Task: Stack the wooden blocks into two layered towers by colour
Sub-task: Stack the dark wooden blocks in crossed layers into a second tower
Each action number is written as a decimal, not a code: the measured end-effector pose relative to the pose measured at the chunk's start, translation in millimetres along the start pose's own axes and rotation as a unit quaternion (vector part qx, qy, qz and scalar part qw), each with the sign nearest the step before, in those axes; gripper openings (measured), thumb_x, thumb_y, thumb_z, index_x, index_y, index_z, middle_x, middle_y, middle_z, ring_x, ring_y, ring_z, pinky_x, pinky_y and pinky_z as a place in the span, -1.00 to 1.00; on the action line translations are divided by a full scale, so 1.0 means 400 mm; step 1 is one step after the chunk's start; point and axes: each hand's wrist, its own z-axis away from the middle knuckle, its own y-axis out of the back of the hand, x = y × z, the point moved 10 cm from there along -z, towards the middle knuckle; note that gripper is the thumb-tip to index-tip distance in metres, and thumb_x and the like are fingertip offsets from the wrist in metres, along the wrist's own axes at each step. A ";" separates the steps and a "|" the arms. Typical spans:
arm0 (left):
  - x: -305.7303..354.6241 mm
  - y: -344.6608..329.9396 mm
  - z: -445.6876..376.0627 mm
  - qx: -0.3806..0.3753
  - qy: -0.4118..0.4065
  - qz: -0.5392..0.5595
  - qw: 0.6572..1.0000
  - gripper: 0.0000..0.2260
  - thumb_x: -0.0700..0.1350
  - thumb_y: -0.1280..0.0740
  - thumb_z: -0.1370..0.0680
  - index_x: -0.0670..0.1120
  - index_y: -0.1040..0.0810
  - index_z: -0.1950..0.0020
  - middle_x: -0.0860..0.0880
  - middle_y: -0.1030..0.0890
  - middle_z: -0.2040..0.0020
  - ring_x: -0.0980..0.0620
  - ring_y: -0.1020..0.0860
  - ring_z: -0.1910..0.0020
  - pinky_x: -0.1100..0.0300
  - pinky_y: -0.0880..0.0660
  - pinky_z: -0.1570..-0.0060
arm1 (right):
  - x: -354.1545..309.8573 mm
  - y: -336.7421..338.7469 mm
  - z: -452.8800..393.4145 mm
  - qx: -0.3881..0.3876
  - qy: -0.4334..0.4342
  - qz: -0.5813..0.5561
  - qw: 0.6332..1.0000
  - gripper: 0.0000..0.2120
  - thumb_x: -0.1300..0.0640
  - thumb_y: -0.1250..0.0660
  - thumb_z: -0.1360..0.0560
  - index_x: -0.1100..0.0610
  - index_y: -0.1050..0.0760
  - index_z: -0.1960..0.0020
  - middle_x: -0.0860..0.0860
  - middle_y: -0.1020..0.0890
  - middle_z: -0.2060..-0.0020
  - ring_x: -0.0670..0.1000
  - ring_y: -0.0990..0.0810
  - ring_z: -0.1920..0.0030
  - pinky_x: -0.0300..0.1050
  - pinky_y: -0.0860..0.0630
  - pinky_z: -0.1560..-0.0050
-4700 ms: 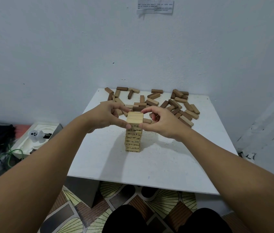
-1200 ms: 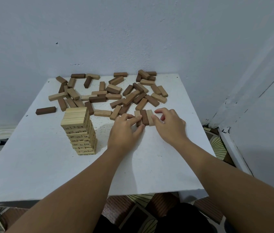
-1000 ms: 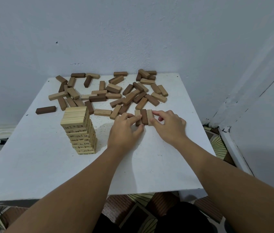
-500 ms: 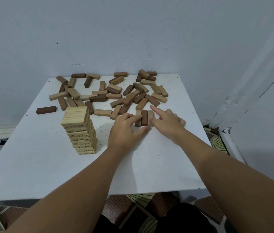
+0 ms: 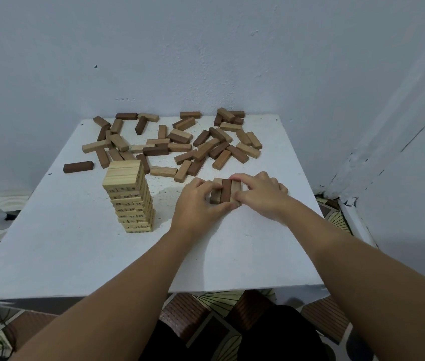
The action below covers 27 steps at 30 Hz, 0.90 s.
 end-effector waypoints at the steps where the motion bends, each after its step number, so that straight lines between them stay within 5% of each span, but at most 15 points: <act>1: 0.000 0.002 0.012 -0.007 0.003 0.005 1.000 -0.52 0.16 -0.63 -0.36 0.06 -0.68 -0.21 0.10 -0.52 -0.02 0.25 -0.48 0.02 0.36 -0.35 0.11 | 0.003 -0.003 0.011 0.000 0.007 0.004 1.000 -0.53 -0.05 -0.25 -0.55 -0.42 -0.36 -0.40 -0.02 -0.36 -0.28 0.12 -0.23 -0.41 0.05 -0.08 -0.41; 9: -0.027 0.017 0.096 -0.082 0.014 0.015 0.996 -0.18 0.18 -0.68 -0.27 0.11 -0.48 -0.47 0.17 -0.47 -0.05 0.29 -0.48 0.00 0.41 -0.37 0.07 | 0.010 -0.043 0.103 -0.015 0.063 0.014 0.998 -0.60 -0.18 -0.32 -0.57 -0.42 -0.38 -0.38 -0.08 -0.30 -0.18 -0.02 -0.14 -0.21 0.06 0.01 -0.52; 13: -0.051 0.016 0.100 -0.149 0.033 0.041 0.987 0.04 0.14 -0.74 -0.17 0.11 -0.34 -0.57 0.08 -0.52 -0.13 0.17 -0.51 -0.09 0.28 -0.44 -0.06 | 0.025 -0.053 0.124 0.000 0.087 -0.002 0.996 -0.48 -0.26 -0.34 -0.56 -0.47 -0.27 -0.48 -0.09 -0.28 -0.24 0.05 -0.16 -0.34 -0.01 -0.05 -0.44; 19: -0.080 0.022 0.087 -0.209 0.057 0.059 0.974 -0.17 -0.05 -0.71 -0.30 0.10 -0.46 -0.51 0.02 -0.52 -0.16 0.10 -0.52 -0.18 0.33 -0.44 -0.17 | 0.038 -0.053 0.135 -0.024 0.094 -0.036 0.995 -0.23 -0.32 -0.55 -0.34 -0.36 -0.31 -0.47 -0.16 -0.28 -0.28 -0.02 -0.14 -0.38 -0.03 -0.15 -0.41; 27: -0.080 0.010 0.079 -0.194 0.069 0.068 0.976 -0.34 0.00 -0.74 -0.23 0.18 -0.59 -0.28 0.01 -0.50 -0.11 0.08 -0.50 -0.08 0.25 -0.42 -0.06 | 0.027 -0.054 0.125 0.003 0.098 0.004 0.995 -0.33 -0.26 -0.57 -0.33 -0.36 -0.40 -0.38 -0.13 -0.27 -0.23 0.01 -0.14 -0.32 -0.11 -0.09 -0.34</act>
